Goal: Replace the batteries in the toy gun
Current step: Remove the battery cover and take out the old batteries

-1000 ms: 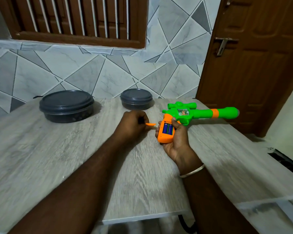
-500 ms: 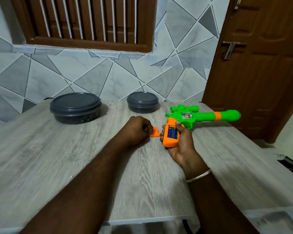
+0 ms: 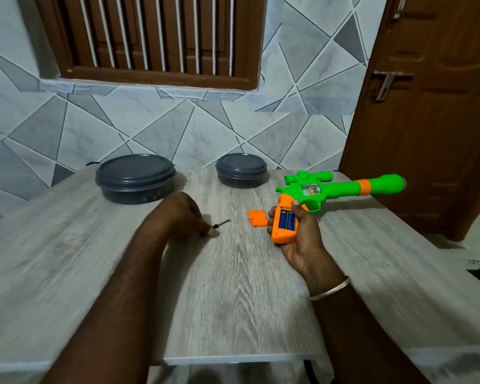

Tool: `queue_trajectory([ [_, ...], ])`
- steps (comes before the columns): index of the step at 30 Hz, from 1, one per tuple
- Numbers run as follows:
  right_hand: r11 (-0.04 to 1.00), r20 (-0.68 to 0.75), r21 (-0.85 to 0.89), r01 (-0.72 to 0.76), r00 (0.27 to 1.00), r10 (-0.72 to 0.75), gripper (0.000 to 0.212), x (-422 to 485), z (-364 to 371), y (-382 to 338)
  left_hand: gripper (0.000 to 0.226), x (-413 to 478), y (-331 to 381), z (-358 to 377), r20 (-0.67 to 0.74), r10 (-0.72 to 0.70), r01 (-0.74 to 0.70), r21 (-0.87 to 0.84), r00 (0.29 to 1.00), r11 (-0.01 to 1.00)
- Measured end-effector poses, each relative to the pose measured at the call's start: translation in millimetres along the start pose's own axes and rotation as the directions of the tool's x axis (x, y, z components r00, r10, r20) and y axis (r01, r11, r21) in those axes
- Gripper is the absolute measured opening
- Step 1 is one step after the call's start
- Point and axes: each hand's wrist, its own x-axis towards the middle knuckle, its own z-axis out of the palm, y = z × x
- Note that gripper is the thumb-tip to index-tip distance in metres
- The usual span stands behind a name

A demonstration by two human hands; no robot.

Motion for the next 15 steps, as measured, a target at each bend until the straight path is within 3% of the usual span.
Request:
queue_trajectory([
  [4,1.0,-0.018,-0.001,-0.008,1.0,0.008,0.042,-1,-2,0,0.042,4,4,11,-0.014,-0.009,0.009,0.014,1.0,1.0],
  [11,1.0,-0.041,-0.019,-0.011,0.999,0.01,0.038,-3,0,0,0.02,9,3,20,-0.123,0.029,-0.035,-0.05,0.992,0.998],
  [15,0.998,-0.03,0.05,-0.041,0.999,0.042,0.039,-3,0,0,0.012,8,6,19,-0.221,0.06,-0.105,-0.199,0.974,0.974],
])
